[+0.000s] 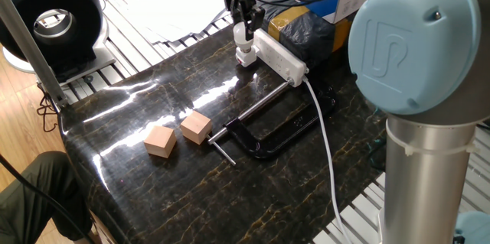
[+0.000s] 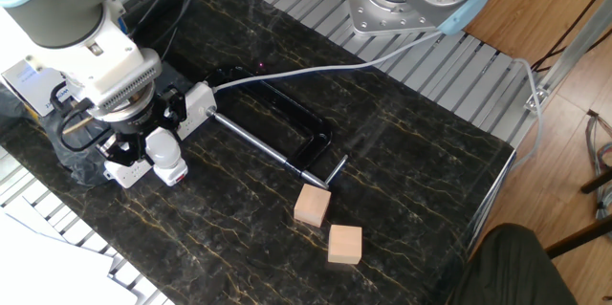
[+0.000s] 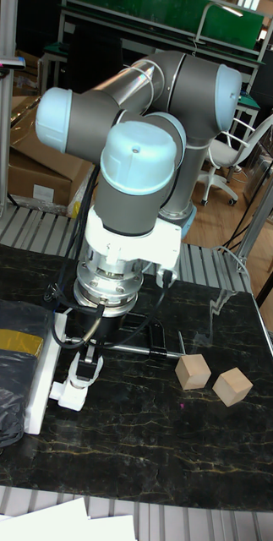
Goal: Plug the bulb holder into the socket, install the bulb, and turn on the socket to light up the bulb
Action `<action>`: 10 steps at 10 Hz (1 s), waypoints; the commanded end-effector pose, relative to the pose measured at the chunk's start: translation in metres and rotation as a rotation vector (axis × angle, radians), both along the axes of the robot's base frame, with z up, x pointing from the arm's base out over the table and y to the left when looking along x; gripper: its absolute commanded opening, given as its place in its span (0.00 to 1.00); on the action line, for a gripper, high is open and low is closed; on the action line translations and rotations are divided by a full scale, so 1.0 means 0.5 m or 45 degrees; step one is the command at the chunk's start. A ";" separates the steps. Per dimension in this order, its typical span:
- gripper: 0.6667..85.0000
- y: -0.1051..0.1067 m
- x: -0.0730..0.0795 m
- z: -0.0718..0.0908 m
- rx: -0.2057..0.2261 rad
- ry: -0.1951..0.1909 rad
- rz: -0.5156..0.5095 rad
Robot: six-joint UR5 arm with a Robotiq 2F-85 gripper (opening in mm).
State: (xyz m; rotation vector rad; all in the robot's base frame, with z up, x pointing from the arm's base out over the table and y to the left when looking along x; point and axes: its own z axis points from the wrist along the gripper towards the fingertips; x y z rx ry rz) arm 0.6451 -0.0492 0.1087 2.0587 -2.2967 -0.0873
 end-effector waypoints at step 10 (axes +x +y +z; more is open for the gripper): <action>0.09 -0.009 -0.006 0.001 -0.109 0.033 -0.367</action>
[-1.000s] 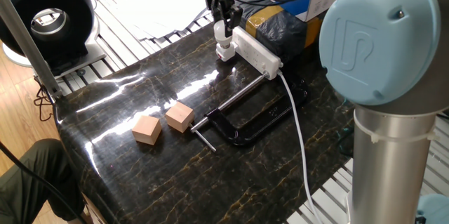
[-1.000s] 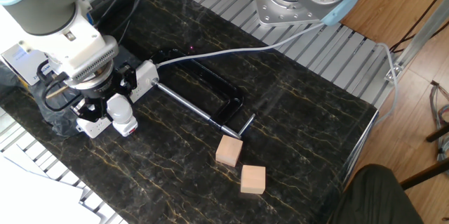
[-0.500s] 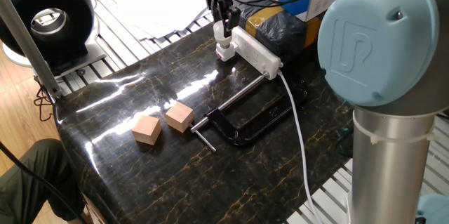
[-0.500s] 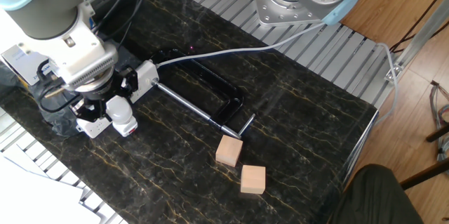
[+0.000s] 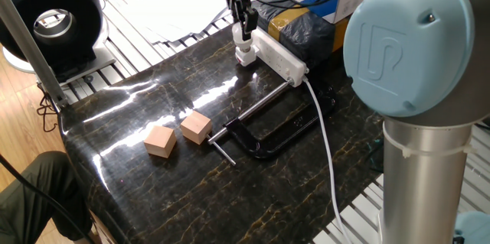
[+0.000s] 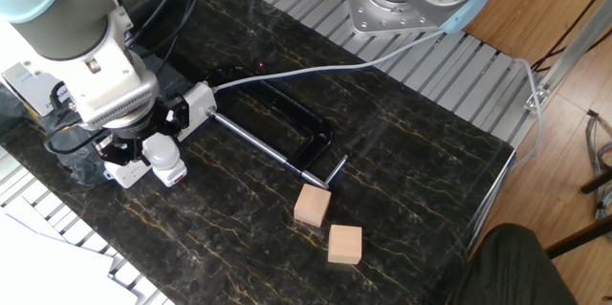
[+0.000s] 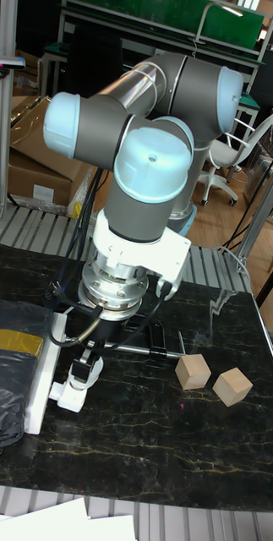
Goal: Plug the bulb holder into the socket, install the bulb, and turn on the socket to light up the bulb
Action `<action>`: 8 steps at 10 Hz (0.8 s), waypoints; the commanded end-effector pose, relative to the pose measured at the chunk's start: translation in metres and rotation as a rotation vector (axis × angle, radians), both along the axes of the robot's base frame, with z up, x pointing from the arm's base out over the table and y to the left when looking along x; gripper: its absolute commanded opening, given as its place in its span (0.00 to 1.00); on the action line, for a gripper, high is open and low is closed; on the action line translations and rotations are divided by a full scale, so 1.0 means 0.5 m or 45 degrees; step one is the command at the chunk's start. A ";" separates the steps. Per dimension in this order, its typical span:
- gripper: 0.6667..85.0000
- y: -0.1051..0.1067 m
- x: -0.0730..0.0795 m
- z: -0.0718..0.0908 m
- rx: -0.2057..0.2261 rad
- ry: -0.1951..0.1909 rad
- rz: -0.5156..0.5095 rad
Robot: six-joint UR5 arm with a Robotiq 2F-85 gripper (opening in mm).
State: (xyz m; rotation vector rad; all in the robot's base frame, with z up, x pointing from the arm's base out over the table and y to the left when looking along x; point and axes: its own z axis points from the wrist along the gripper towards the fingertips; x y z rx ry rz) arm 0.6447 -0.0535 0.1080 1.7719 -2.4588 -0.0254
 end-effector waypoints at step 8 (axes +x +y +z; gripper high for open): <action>0.00 0.035 -0.013 0.010 -0.022 0.035 -0.627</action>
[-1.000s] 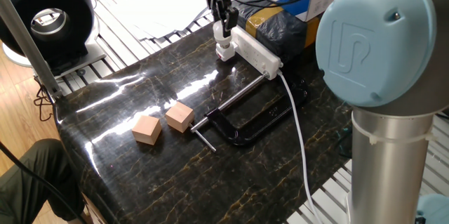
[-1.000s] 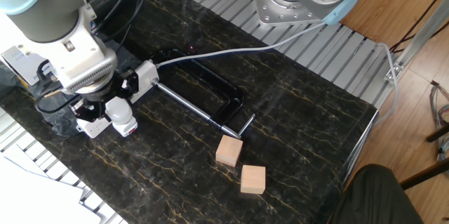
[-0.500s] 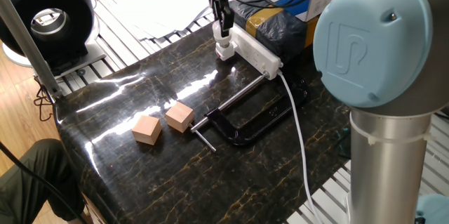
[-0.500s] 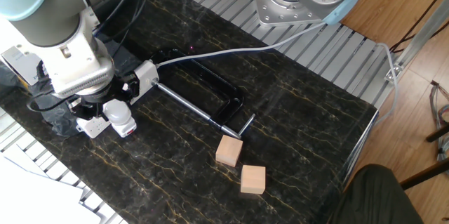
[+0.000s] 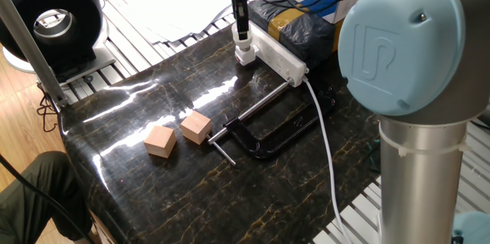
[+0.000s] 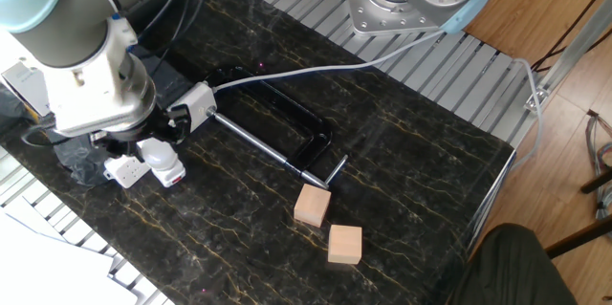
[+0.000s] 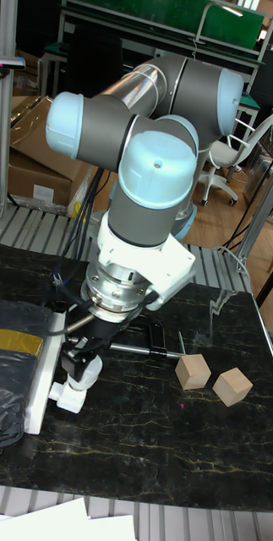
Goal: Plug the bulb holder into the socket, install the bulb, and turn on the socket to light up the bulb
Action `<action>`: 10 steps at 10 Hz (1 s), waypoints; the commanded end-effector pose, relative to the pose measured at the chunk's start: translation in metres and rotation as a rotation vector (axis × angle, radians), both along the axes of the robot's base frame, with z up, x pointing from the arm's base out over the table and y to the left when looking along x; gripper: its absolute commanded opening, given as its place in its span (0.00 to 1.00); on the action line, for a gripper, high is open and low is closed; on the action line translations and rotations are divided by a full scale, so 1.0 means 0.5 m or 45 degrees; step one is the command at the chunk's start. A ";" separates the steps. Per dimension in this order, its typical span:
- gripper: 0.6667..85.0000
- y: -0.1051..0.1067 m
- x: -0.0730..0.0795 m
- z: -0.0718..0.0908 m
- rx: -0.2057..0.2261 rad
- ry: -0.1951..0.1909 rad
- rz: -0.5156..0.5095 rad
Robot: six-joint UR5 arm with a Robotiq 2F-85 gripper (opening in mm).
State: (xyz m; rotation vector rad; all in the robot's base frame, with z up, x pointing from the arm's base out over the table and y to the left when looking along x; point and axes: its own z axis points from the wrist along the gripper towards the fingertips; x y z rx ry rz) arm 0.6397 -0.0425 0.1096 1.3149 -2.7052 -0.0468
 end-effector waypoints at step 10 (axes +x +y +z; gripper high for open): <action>0.00 0.019 0.003 0.000 0.009 0.041 -0.594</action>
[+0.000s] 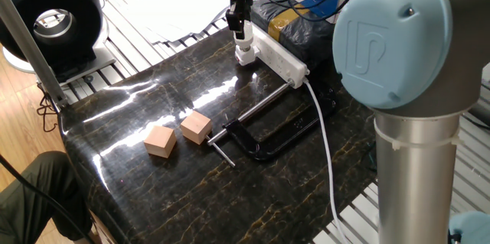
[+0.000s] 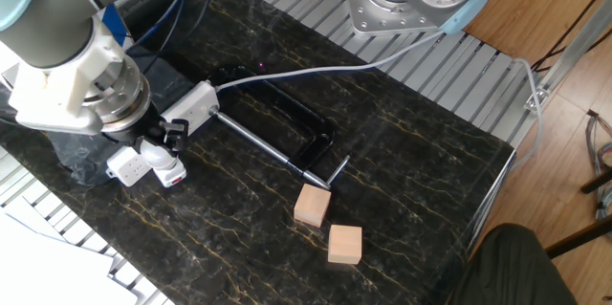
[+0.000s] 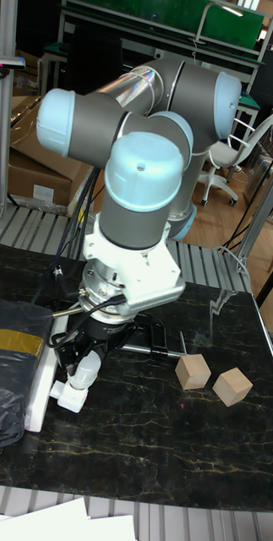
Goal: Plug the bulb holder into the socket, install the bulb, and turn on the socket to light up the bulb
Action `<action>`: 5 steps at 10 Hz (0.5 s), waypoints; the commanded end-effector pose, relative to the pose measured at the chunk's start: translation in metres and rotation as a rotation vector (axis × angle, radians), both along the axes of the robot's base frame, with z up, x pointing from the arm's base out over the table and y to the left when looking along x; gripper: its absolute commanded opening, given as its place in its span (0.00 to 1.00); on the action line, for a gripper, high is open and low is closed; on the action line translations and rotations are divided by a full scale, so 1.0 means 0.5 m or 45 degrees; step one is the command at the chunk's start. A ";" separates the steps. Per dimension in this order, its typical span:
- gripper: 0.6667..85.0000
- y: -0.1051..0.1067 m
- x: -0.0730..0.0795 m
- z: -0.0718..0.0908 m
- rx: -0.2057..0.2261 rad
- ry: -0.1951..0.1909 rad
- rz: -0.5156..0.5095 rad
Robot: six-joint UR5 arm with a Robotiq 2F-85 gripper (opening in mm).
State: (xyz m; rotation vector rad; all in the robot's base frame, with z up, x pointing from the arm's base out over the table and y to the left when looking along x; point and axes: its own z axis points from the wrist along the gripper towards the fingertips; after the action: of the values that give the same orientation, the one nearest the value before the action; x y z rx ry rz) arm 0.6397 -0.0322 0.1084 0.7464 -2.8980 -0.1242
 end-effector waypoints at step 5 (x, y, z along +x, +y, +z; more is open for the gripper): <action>0.36 -0.005 0.018 0.013 -0.039 -0.024 0.035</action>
State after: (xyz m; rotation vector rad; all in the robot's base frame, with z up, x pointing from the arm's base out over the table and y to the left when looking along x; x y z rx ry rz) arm 0.6451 -0.0352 0.1136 0.7127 -2.9015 -0.0683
